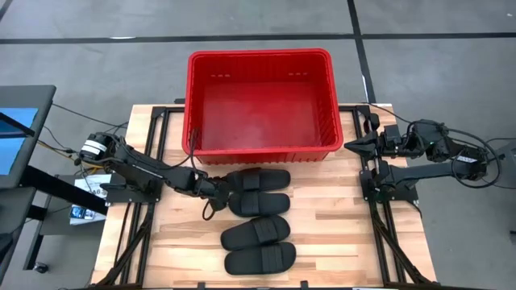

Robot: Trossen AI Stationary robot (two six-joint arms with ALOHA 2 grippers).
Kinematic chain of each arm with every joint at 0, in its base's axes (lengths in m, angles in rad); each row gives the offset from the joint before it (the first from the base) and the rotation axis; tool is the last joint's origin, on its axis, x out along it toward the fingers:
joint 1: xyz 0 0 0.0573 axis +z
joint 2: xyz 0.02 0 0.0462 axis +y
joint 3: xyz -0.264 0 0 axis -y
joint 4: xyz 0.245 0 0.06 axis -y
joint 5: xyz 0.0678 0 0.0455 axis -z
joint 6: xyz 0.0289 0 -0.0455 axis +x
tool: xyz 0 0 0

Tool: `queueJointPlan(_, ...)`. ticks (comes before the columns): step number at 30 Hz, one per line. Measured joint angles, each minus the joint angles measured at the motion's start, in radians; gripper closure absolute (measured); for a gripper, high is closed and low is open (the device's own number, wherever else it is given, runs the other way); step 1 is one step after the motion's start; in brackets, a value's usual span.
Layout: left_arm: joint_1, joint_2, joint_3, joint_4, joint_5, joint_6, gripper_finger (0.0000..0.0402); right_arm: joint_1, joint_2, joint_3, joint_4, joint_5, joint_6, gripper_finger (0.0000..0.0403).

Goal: Pick and place slides into bin
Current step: Put the black slide into the container

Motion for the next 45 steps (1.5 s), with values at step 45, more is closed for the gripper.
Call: queueJointPlan(45, -0.030, 0.141, 0.015, 0.053, -0.251, 0.076, 0.0301, 0.000, 0.000, 0.000, -0.012, 0.000, 0.000, 0.0403)
